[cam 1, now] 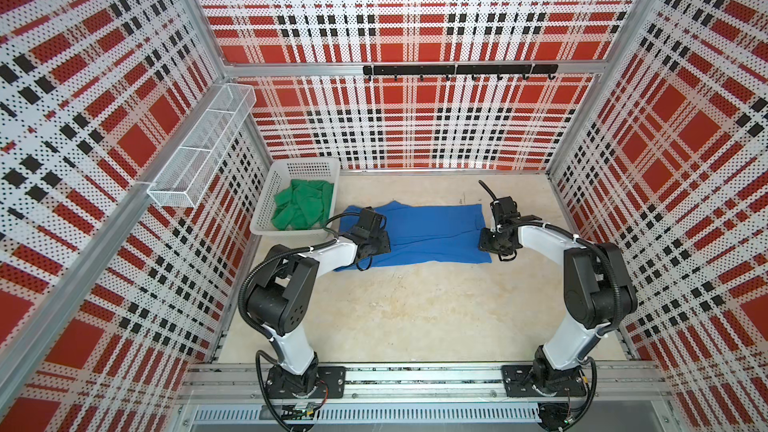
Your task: Fold and stack the tank tops
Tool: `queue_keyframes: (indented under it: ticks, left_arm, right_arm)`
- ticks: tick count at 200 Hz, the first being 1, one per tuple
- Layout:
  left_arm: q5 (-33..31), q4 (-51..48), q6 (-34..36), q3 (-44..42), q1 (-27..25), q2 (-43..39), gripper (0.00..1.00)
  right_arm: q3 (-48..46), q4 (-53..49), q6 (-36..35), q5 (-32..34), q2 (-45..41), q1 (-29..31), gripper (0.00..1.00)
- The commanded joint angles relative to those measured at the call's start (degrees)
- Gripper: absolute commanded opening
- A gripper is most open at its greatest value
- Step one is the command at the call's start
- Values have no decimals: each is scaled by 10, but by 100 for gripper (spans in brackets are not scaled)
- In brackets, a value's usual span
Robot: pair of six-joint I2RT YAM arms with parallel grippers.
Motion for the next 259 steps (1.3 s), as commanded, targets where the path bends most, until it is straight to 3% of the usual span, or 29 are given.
queue_keyframes:
  ticks: [1, 14, 35, 56, 118, 165, 210, 230, 259]
  left_arm:
    - [8, 9, 2, 0, -2, 15, 49]
    - [9, 14, 1, -4, -3, 20, 49]
    - [10, 20, 0, -10, 0, 29, 49]
    - [11, 26, -1, -15, 2, 34, 49]
    - [7, 37, -1, -25, 8, 47, 48]
    - [4, 34, 3, -20, 9, 48, 48]
    - [-4, 5, 11, 6, 4, 13, 49]
    - [-17, -23, 15, 40, -15, -2, 49]
    - [-8, -30, 2, 58, -53, 10, 50]
  right_arm:
    - [-11, 12, -5, -6, 11, 1, 46]
    - [-20, 11, -8, -7, 5, 1, 39]
    - [-37, 9, -14, -6, -20, 1, 13]
    - [-57, -11, -18, 8, -57, 1, 0]
    - [-135, -60, -4, 32, -167, 1, 0]
    - [-174, -37, 0, 23, -120, -8, 0]
    - [-116, -120, -22, 71, -186, -15, 43]
    - [-79, -132, -20, 67, -207, -2, 47]
    - [-53, -99, 27, 39, -174, 82, 44]
